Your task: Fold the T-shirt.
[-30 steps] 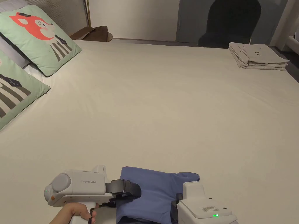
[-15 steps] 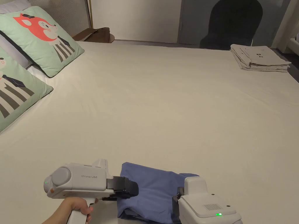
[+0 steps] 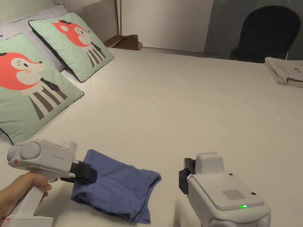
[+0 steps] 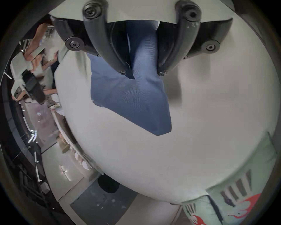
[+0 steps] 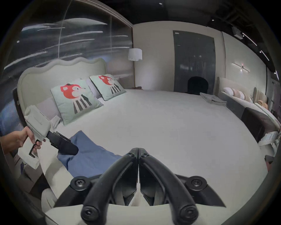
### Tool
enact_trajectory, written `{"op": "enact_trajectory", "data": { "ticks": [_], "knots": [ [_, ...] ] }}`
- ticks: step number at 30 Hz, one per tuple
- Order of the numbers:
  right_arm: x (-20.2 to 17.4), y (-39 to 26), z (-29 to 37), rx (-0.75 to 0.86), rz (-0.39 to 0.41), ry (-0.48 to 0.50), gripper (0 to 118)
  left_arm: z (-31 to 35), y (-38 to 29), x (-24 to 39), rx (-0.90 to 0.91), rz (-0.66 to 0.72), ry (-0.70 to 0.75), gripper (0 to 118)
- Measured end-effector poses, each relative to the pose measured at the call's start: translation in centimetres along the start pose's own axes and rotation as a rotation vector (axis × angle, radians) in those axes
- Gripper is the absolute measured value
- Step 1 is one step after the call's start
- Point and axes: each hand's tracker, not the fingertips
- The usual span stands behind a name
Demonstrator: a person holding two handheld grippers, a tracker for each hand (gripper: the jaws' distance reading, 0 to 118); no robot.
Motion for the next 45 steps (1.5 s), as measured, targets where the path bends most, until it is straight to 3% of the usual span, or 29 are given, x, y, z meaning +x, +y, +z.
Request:
{"op": "enact_trajectory", "data": {
  "ticks": [12, 17, 19, 20, 21, 23, 24, 34, 45],
  "knots": [
    [-8.3, 1.8, -7.1, 0.021, 0.025, 0.090, 0, 8.7, 3.7, -17.6, 0.041, 0.109, 0.357, 15],
    [-8.8, 1.1, -8.1, -0.011, 0.040, 0.098, 0, 8.4, 3.8, -19.1, 0.037, 0.114, 0.357, 17],
    [-8.6, 0.9, -8.3, -0.024, 0.051, 0.097, 0, 7.6, 3.8, -18.7, 0.041, 0.094, 0.393, 30],
    [-8.4, 0.8, -8.1, -0.027, 0.055, 0.092, 0, 7.3, 3.8, -18.4, 0.047, 0.064, 0.437, 46],
    [-8.2, 0.7, -8.0, -0.027, 0.054, 0.090, 0, 7.1, 3.8, -18.2, 0.040, 0.054, 0.457, 71],
    [-7.5, 0.9, -7.5, -0.024, 0.053, 0.083, 0, 6.9, 3.6, -17.7, 0.042, 0.057, 0.458, 103],
    [-7.3, 0.9, -7.1, -0.020, 0.053, 0.077, 0, 7.0, 3.5, -17.4, 0.046, 0.062, 0.455, 107],
    [-3.7, 2.3, -1.6, 0.068, 0.014, 0.054, 0, 11.5, 2.6, -8.9, 0.176, 0.029, 0.421, 107],
    [2.8, 5.1, 7.7, 0.275, 0.025, -0.034, 0, 17.3, -1.1, 11.1, 0.657, -0.200, 0.464, 105]
  ]
}}
